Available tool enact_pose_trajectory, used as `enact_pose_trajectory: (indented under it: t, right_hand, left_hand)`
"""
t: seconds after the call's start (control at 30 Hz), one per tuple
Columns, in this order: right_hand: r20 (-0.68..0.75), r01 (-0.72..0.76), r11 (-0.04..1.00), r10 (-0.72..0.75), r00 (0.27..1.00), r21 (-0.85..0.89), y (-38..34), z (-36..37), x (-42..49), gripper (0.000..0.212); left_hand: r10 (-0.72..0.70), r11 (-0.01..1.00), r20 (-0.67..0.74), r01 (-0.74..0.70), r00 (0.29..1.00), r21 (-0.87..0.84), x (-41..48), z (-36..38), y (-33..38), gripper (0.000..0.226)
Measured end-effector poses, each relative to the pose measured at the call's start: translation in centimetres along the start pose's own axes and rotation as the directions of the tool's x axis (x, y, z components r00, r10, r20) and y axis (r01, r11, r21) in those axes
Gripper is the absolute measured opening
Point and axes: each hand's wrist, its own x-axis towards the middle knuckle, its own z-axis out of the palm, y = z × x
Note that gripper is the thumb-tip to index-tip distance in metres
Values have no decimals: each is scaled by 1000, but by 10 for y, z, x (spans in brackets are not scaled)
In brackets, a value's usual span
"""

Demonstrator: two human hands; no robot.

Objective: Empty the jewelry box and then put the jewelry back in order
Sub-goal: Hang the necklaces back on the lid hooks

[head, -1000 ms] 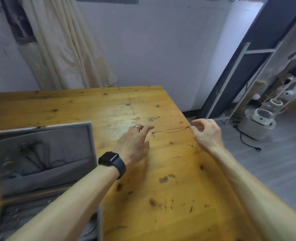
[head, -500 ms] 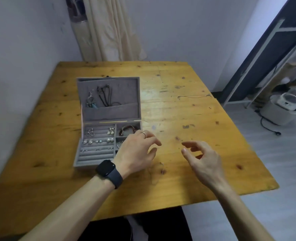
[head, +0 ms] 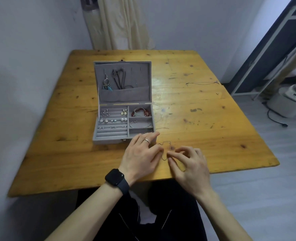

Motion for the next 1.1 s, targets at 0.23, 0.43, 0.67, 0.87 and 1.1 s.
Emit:
enact_pose_trajectory:
  t: [0.23, 0.43, 0.67, 0.87, 1.1]
  right_hand:
    - [17, 220, 975, -221, 975, 23, 13, -9, -21, 38]
    - [42, 343, 938, -345, 938, 59, 19, -20, -24, 32]
    - [23, 389, 918, -391, 920, 76, 10, -18, -34, 9]
    - [51, 112, 954, -131, 990, 278, 6, -41, -25, 13]
    - [42, -194, 890, 194, 980, 413, 29, -92, 30, 7]
  left_hand:
    - [-16, 997, -12, 15, 1000, -71, -5, 6, -4, 19]
    - [-21, 998, 2, 21, 1000, -67, -6, 4, -4, 20]
    - [-35, 998, -21, 34, 999, -54, -7, 7, -4, 20]
    - [-21, 999, -9, 21, 1000, -25, -7, 9, -3, 20]
    - [5, 994, 39, -9, 999, 106, 33, 10, 8, 21]
